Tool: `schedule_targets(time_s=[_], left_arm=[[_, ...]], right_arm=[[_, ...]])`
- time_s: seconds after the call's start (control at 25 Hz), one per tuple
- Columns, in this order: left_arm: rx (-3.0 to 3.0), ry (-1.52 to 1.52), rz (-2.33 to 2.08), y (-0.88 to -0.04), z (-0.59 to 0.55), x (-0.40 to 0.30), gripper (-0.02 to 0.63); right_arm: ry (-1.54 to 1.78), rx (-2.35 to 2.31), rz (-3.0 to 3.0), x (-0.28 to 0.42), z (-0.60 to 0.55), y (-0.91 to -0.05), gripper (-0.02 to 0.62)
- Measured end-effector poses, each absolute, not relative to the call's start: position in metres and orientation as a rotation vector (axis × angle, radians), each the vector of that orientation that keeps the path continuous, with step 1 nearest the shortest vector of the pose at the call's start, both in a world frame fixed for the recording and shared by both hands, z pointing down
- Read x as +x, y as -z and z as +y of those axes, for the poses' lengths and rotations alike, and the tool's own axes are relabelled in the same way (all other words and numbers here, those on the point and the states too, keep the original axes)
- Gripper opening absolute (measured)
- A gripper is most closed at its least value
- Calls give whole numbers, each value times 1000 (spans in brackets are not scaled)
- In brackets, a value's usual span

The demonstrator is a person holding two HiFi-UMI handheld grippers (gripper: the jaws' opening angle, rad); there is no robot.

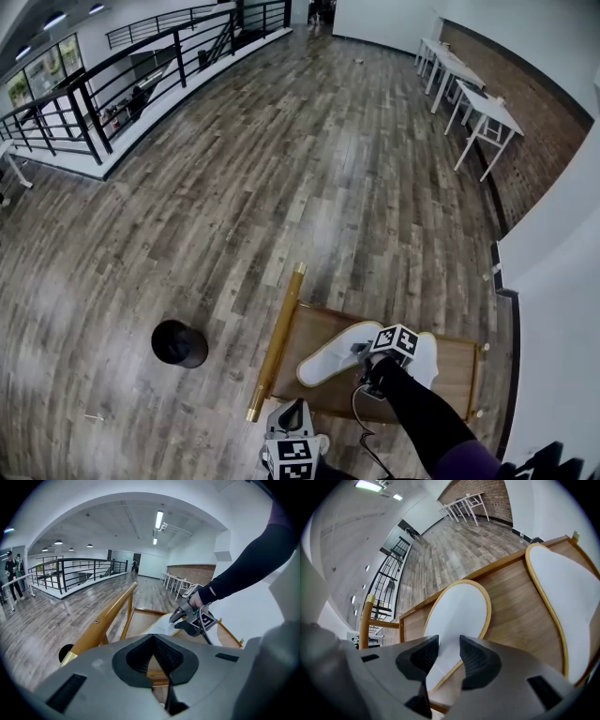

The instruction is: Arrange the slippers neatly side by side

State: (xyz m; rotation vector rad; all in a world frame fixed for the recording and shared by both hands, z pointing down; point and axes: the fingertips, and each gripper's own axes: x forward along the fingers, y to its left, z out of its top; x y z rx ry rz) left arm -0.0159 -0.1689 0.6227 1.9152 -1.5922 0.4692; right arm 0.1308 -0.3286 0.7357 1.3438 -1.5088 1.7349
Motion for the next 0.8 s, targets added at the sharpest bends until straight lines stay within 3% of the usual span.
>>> schedule_targets(time_s=[0.12, 0.2, 0.8], left_arm=[[1919, -471, -1587, -620, -171, -14, -2], [1922, -473, -1583, -622, -171, -12, -2], [1980, -449, -1553, -612, -179, 6, -2]], right_arm=[[-1734, 1317, -1520, 132, -328, -735, 119], [-1736, 1296, -1528, 132, -325, -734, 22], [-1712, 1016, -1779, 118, -324, -695, 12]])
